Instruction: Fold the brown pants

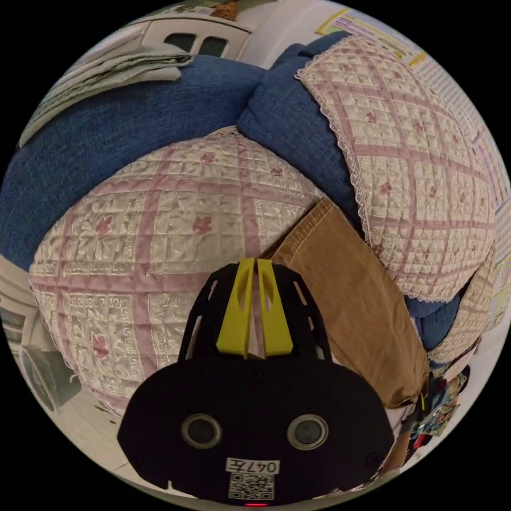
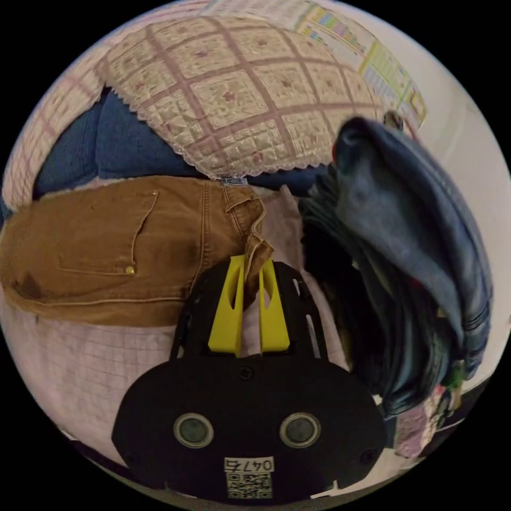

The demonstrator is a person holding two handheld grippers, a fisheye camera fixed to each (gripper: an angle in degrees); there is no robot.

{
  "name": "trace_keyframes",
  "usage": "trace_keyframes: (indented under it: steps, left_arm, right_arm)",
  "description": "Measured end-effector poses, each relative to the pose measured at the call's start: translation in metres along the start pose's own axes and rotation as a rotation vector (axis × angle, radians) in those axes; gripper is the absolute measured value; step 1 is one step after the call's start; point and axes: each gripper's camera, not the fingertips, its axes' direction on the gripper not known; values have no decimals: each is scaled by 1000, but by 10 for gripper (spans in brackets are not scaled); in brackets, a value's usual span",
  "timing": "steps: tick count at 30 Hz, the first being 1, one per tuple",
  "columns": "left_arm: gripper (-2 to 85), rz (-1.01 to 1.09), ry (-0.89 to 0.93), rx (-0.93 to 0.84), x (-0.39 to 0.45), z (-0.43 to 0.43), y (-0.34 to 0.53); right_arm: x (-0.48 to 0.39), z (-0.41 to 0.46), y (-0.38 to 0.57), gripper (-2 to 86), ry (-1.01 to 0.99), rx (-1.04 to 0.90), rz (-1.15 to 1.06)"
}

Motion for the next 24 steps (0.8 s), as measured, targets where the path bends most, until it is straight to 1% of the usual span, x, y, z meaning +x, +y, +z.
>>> trace_keyframes:
  steps: [1, 2, 3, 4, 5, 6, 7, 8, 9, 10, 11, 12, 13, 14, 15, 16, 17, 18, 19, 20, 21, 24]
  left_arm:
    - [30, 10, -36, 10, 7, -8, 2]
    - [69, 54, -102, 34, 22, -26, 7]
    - [93, 96, -175, 64, 39, -46, 14]
    - [105, 116, -206, 93, 47, -58, 20]
    - [113, 152, -233, 181, 65, -89, 37]
    - [113, 193, -202, 292, 82, -126, 61]
    - [110, 216, -168, 350, 90, -146, 76]
    - [101, 266, -88, 469, 107, -189, 112]
    - [88, 323, -16, 567, 124, -227, 150]
    - [79, 356, 13, 602, 134, -244, 168]
    - [62, 438, 62, 628, 157, -271, 200]
    - [40, 508, 102, 606, 184, -289, 224]
    - [29, 534, 115, 580, 199, -296, 233]
    - [21, 578, 143, 514, 232, -304, 246]
    - [12, 635, 192, 454, 270, -310, 257]
    - [7, 668, 227, 426, 290, -312, 263]
    - [1, 735, 309, 364, 335, -316, 274]
    - [-3, 798, 385, 296, 382, -318, 285]
    - [-3, 822, 418, 266, 405, -318, 291]
    - [-5, 860, 475, 229, 449, -317, 304]
    - [-6, 883, 517, 218, 489, -316, 319]
    - [-9, 882, 609, 193, 567, -302, 351]
  right_arm:
    - [18, -1, -1, 58, -110, -27, 64]
    - [31, -7, 0, 106, -203, -18, 90]
    - [36, -12, 2, 125, -236, -8, 97]
    - [43, -28, 6, 163, -273, 33, 96]
    - [46, -53, 16, 162, -282, 126, 81]
    - [46, -68, 23, 161, -280, 185, 69]
    - [45, -99, 39, 150, -265, 306, 47]
    - [40, -128, 57, 137, -241, 422, 21]
    - [36, -140, 66, 129, -226, 471, 6]
    - [27, -157, 82, 109, -199, 542, -24]
    - [15, -164, 90, 84, -195, 567, -59]
    - [8, -165, 91, 75, -210, 561, -80]
    - [-9, -160, 84, 58, -278, 517, -130]
    - [-30, -150, 69, 57, -388, 443, -191]
    - [-44, -144, 60, 56, -447, 401, -223]
    - [-75, -132, 41, 51, -558, 318, -298]
    - [-110, -121, 22, 49, -644, 254, -376]
    - [-129, -116, 12, 50, -667, 226, -410]
    - [-164, -104, -6, 51, -690, 166, -472]
    - [-195, -90, -24, 52, -715, 105, -514]
    - [-209, -82, -33, 52, -726, 74, -527]
    - [-258, -36, -57, 53, -760, -92, -527]
